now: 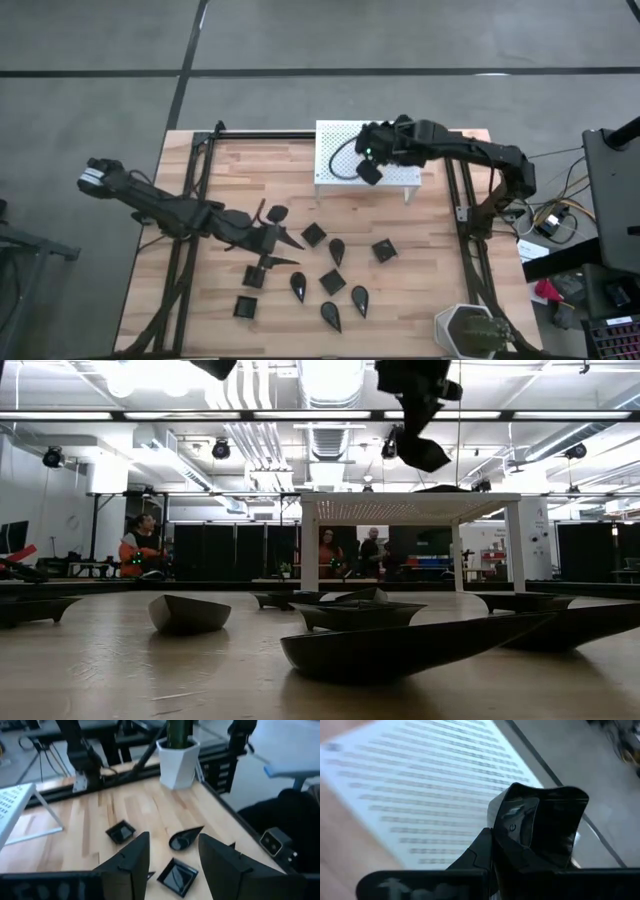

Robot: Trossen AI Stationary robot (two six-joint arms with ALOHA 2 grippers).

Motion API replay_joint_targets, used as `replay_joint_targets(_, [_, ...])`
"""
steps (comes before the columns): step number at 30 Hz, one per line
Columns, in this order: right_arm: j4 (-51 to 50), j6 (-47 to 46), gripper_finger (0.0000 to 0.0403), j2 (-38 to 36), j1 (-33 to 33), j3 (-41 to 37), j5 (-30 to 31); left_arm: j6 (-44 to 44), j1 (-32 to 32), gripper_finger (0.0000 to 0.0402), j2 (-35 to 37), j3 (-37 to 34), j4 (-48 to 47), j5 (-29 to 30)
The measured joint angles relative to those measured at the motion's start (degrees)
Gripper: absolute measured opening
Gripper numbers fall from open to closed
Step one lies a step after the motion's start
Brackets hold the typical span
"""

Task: Pick & Place Mini shaped plates
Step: Stack the distorted square plate on top of the distorted square plate on the shelf

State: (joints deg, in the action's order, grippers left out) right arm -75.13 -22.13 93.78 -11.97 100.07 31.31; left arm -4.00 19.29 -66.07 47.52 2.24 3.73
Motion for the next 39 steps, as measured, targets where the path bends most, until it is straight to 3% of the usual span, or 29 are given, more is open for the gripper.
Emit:
replay_joint_targets(11, [-0.4,2.4,0.0008,0.8,-10.1,0.0,-3.1,1.2,0.2,0.0163,3.7,-10.4,15.9,0.0])
replay_joint_targets(39, [-2.2,3.3,0.0008,3.9,-13.4,0.0,-4.3,2.4,0.3,0.0163,3.9,-11.2,16.2,0.1])
